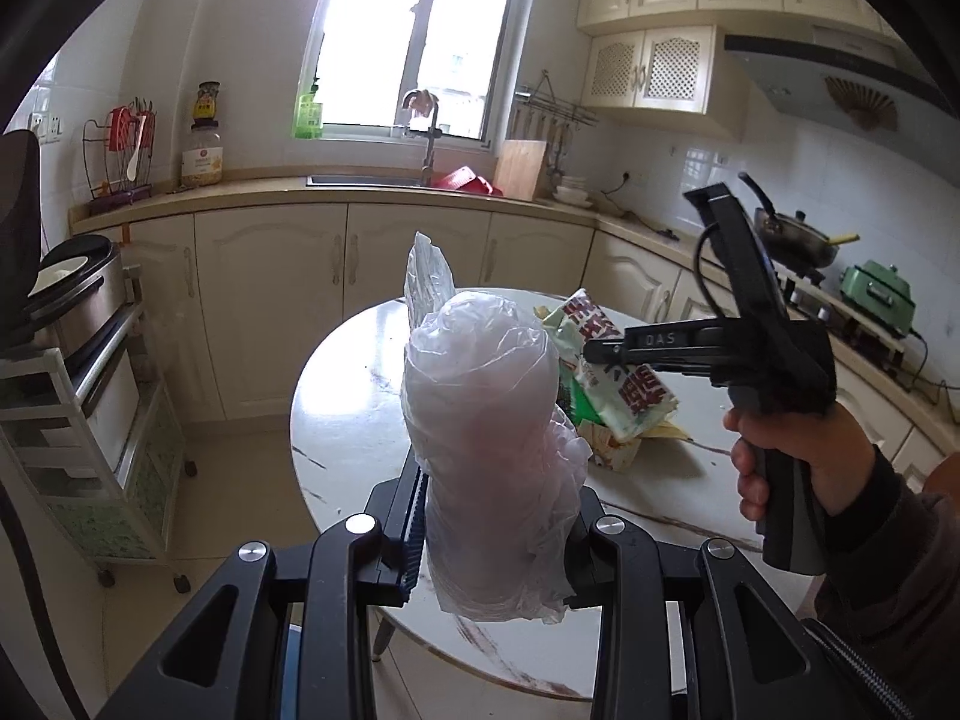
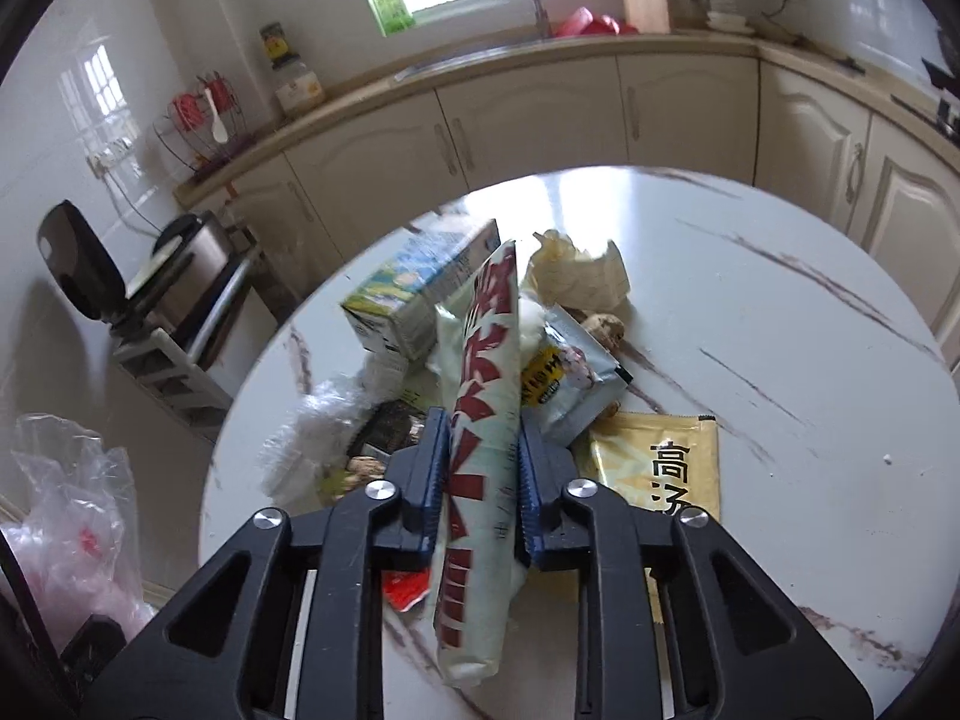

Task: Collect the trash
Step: 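Carry both items over the blue bin and open both grippers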

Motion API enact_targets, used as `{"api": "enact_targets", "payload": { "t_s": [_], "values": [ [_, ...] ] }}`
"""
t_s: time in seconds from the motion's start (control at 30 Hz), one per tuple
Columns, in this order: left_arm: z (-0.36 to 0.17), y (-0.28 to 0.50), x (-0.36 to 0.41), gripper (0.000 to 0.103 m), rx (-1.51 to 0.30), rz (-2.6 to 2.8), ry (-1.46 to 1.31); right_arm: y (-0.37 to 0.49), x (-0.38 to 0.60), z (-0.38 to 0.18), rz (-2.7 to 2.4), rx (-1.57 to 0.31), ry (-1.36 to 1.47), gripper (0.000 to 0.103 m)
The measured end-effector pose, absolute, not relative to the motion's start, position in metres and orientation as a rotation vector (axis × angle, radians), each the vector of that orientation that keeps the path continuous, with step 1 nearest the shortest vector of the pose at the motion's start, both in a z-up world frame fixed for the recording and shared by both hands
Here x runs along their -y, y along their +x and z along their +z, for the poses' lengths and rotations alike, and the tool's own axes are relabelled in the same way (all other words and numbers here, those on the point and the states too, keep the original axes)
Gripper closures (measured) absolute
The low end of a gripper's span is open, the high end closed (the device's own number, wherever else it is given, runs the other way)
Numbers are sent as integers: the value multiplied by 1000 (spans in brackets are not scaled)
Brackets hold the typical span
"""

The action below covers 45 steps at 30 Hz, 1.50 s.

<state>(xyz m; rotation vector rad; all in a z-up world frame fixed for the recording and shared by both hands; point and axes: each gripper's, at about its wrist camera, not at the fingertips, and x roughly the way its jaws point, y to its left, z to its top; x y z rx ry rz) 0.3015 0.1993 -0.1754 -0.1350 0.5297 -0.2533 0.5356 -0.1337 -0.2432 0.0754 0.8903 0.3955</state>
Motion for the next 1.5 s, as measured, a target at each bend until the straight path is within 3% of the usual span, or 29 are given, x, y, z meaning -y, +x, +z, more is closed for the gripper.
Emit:
{"api": "enact_targets", "payload": {
  "t_s": [0.2,0.5,0.93,1.0,1.07,1.2,1.4,1.5],
  "values": [
    [-174,275,-239,73,-526,-208,-182,497,113,-207,445,-750,7,85],
    [-208,240,-305,73,-616,-44,-189,426,20,-190,745,-719,-20,85],
    [-295,252,-339,71,-866,45,-273,395,-135,-286,887,-866,-208,85],
    [-303,260,-338,65,-894,66,-265,396,-148,-301,883,-895,-233,85],
    [-307,271,-338,48,-919,108,-279,398,-159,-317,862,-909,-268,85],
    [-310,282,-339,42,-943,155,-301,409,-176,-349,851,-967,-294,85],
    [-310,284,-358,41,-952,236,-318,420,-185,-381,871,-1033,-265,84],
    [-302,267,-364,40,-941,274,-324,421,-185,-386,869,-1053,-238,77]
  ]
}}
